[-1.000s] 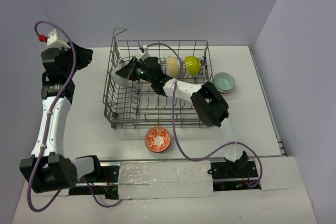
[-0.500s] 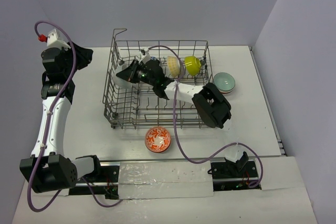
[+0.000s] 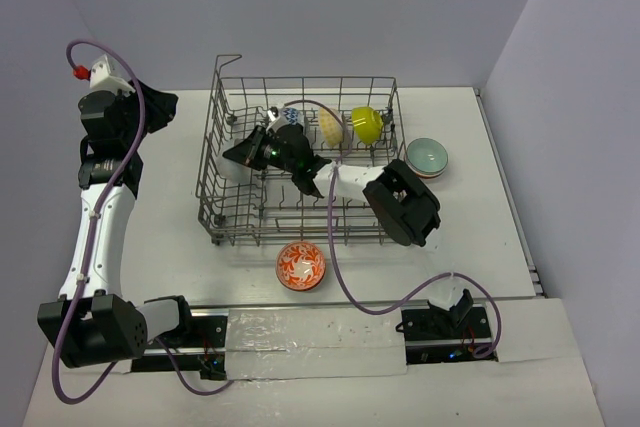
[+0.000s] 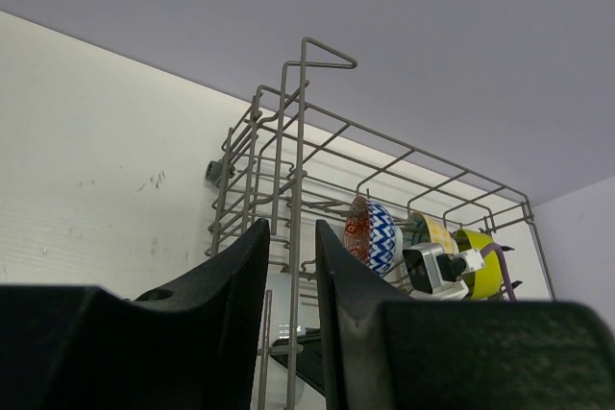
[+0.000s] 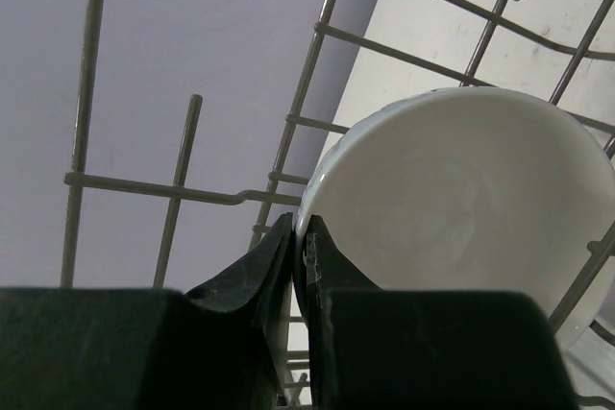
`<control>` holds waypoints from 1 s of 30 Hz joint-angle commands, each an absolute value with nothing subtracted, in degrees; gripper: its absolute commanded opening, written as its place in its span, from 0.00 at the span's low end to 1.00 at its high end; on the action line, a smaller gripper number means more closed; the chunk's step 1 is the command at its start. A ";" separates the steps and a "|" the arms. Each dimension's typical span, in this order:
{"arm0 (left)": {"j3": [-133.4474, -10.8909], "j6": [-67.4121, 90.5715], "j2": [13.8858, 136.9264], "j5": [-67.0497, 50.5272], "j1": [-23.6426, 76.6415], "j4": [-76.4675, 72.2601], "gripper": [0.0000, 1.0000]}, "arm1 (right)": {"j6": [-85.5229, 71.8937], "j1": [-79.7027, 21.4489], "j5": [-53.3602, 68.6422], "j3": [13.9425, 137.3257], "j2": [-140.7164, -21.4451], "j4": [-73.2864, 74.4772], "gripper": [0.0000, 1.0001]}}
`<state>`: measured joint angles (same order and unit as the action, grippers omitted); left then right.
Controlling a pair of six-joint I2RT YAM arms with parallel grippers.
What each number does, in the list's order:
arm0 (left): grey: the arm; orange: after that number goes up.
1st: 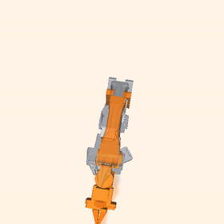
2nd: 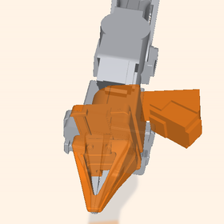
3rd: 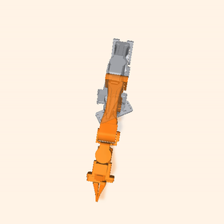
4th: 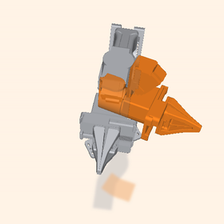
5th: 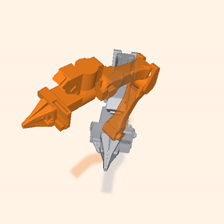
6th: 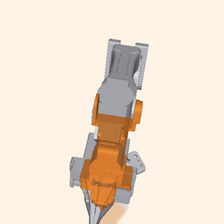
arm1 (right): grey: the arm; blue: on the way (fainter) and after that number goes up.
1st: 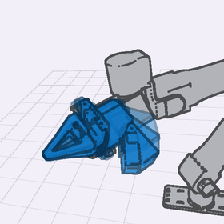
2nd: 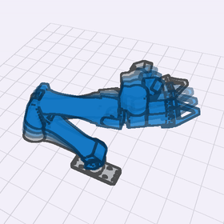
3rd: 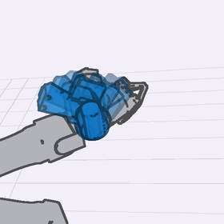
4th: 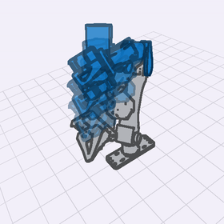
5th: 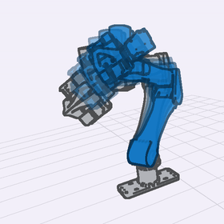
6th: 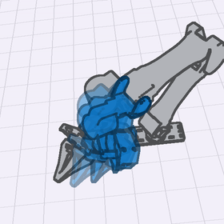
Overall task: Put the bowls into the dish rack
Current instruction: Insert the bowl into the dish rack.
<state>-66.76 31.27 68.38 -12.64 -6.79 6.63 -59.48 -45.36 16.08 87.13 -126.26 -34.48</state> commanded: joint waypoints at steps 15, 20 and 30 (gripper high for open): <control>-66.53 32.08 68.73 -14.50 -6.94 4.04 0.30 | -61.09 -44.56 11.69 81.39 -123.05 -38.67 0.05; -66.45 32.17 68.73 -14.77 -6.86 3.87 0.31 | -59.33 -44.03 10.38 78.84 -120.50 -37.53 0.14; -66.45 32.34 68.91 -15.12 -6.86 3.78 0.31 | -56.43 -43.24 8.88 77.26 -117.16 -32.88 0.35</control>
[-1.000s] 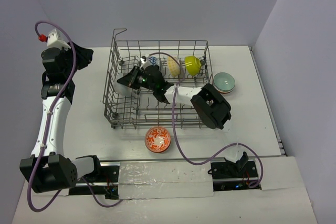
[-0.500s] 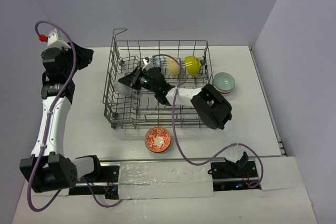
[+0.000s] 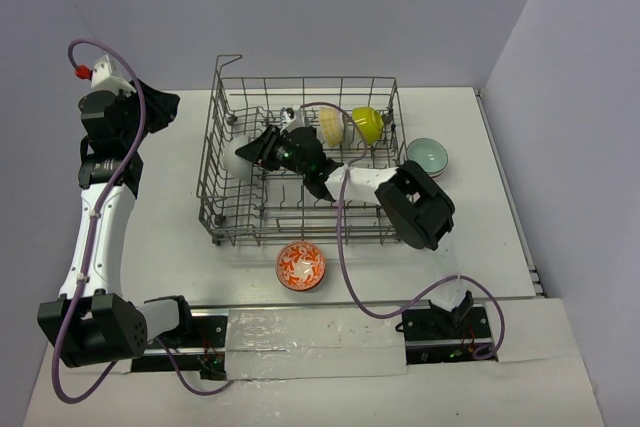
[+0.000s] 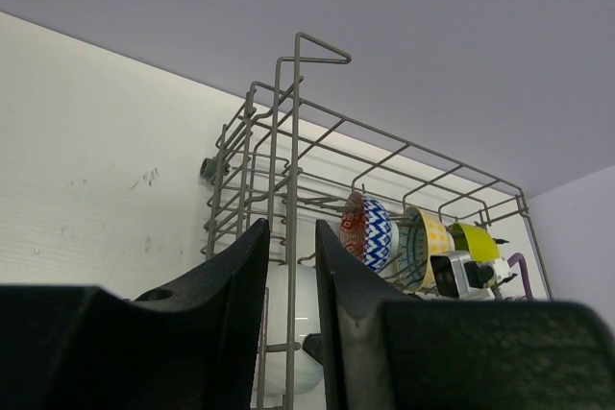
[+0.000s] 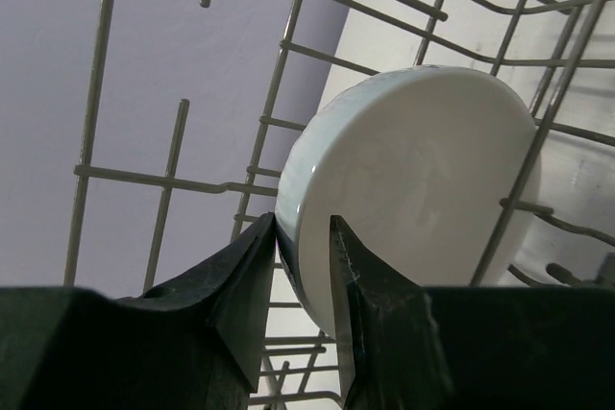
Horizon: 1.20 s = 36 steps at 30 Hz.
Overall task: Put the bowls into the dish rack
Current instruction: Insert the bowl into the dish rack.
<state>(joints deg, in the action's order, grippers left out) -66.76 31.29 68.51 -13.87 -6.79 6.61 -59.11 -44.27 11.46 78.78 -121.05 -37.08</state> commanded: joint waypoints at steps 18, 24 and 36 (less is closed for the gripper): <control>-66.36 32.96 69.43 -16.96 -6.86 3.25 0.30 | -50.19 -41.57 5.01 73.13 -110.48 -24.26 0.44; -66.36 32.78 69.52 -16.88 -6.59 3.34 0.30 | -49.31 -41.05 5.71 72.60 -110.04 -23.64 0.46; -66.62 32.34 69.96 -16.70 -6.15 3.69 0.30 | -42.81 -41.13 5.90 74.44 -106.71 -18.73 0.46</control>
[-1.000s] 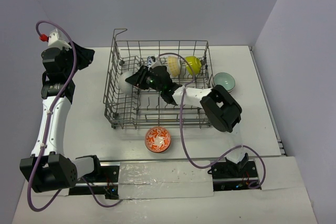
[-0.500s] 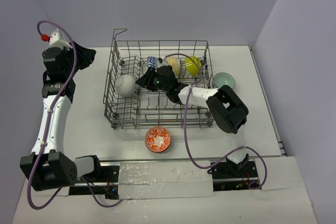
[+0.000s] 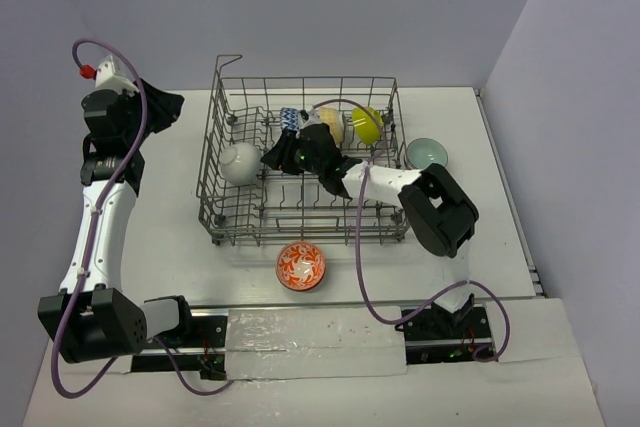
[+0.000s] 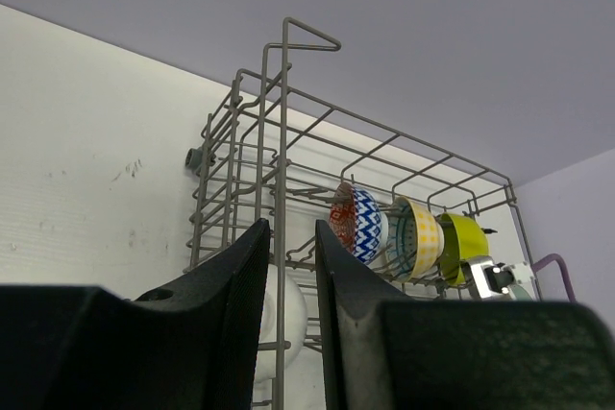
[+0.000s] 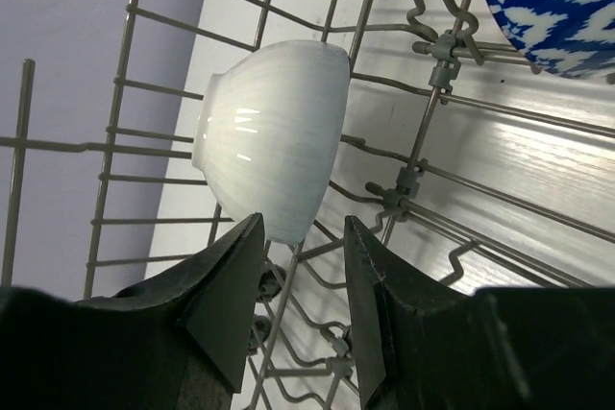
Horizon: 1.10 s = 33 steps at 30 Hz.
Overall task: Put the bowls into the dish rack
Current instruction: Insert the bowl into the dish rack.
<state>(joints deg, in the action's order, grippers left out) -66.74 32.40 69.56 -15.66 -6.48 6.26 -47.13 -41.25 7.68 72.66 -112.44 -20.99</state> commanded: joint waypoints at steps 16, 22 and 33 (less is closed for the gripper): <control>-71.97 27.34 74.78 -14.85 -2.90 11.85 0.30 | -28.13 -43.77 6.15 79.27 -102.04 -3.43 0.37; -73.39 25.67 76.64 -15.12 -0.88 14.05 0.30 | -27.69 -44.03 7.73 79.63 -103.71 -2.73 0.37; -76.81 23.29 81.03 -13.10 1.93 19.24 0.29 | -27.07 -44.21 9.49 80.33 -105.73 -1.85 0.37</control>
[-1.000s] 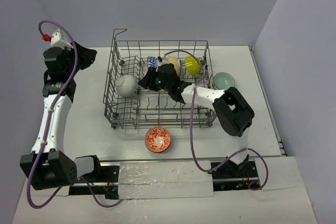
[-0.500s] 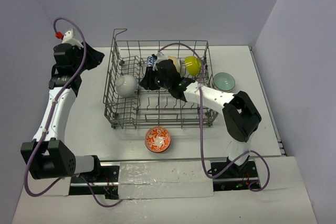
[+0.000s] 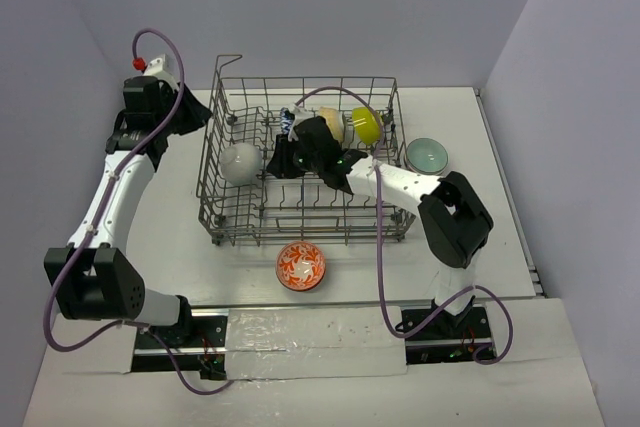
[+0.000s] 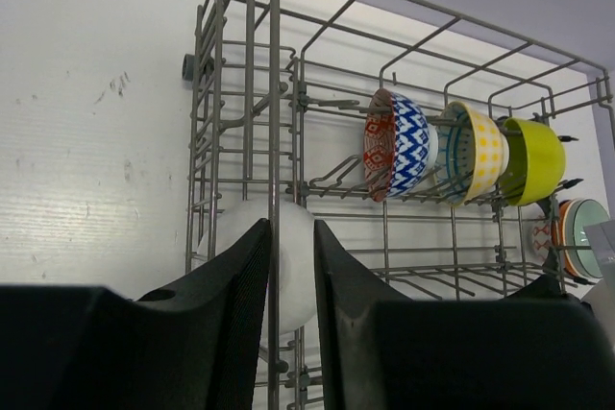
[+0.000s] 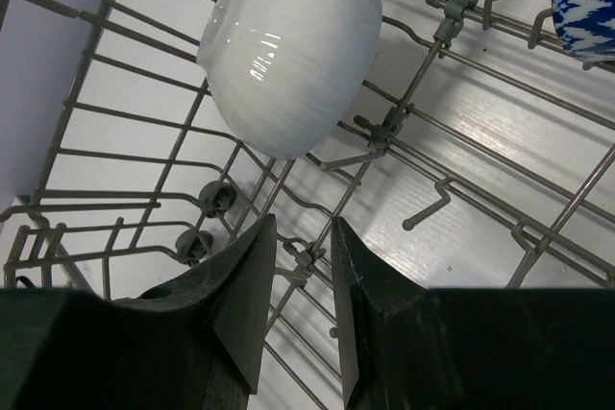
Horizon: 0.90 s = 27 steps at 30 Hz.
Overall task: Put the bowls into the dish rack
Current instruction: Insert the bowl into the dish rack.
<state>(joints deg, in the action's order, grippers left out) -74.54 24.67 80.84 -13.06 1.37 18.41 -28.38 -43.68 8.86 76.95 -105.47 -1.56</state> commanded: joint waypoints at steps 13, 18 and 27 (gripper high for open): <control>-78.93 21.09 84.11 -8.61 4.13 23.20 0.08 | -25.40 -44.30 13.27 82.44 -106.52 -0.53 0.33; -79.37 21.01 84.37 -7.65 4.31 23.55 0.01 | -24.52 -45.35 13.80 85.08 -108.46 1.32 0.30; -79.54 20.83 84.37 -8.00 4.39 23.73 0.00 | -24.61 -47.63 14.77 89.64 -113.38 2.55 0.26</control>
